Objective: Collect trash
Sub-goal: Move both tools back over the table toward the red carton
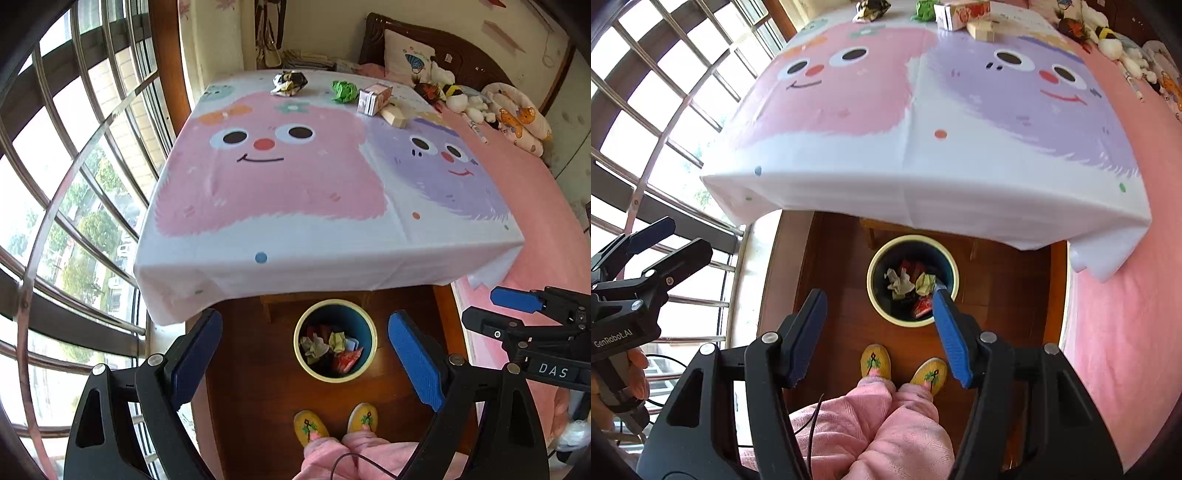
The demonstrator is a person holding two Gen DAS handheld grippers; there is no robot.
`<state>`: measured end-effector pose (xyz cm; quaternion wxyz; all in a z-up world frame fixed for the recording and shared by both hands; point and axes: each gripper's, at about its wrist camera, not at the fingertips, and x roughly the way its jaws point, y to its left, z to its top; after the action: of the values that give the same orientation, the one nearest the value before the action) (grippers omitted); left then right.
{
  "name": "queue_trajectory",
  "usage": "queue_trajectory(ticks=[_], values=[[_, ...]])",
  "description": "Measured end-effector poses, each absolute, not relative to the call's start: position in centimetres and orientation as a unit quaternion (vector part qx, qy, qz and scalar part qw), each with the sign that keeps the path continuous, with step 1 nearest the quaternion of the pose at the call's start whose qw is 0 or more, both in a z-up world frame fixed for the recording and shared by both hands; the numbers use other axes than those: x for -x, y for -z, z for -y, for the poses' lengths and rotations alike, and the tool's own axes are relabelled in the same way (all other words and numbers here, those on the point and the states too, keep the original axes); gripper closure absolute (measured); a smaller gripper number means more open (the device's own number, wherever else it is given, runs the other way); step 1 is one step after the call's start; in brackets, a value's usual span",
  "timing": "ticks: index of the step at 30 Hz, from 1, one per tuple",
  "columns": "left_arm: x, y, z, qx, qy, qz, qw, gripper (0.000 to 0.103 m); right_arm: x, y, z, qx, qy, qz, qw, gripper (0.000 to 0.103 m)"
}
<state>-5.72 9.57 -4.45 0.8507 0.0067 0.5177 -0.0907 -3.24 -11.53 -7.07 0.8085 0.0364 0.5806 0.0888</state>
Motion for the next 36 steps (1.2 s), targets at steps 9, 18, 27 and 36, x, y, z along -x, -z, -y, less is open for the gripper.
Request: queue_trajectory(ticks=[9, 18, 27, 36], values=[[0.9, -1.2, -10.1, 0.0, 0.117, -0.479, 0.87, 0.01, -0.6, 0.5, 12.4, -0.052, -0.059, -0.521, 0.85, 0.046], [-5.0, -4.4, -8.7, -0.007, 0.112, -0.445, 0.889, 0.01, -6.1, -2.6, 14.2, -0.035, -0.032, -0.484, 0.874, 0.046], [-15.9, -2.9, -4.0, 0.005, 0.077, -0.466, 0.881, 0.012, -18.0, -2.7, 19.8, -0.055, -0.049, -0.474, 0.878, 0.046], [-30.6, -0.2, 7.1, -0.004, 0.088, -0.505, 0.859, 0.028, -32.6, 2.7, 27.2, -0.049, -0.095, -0.516, 0.85, 0.046]])
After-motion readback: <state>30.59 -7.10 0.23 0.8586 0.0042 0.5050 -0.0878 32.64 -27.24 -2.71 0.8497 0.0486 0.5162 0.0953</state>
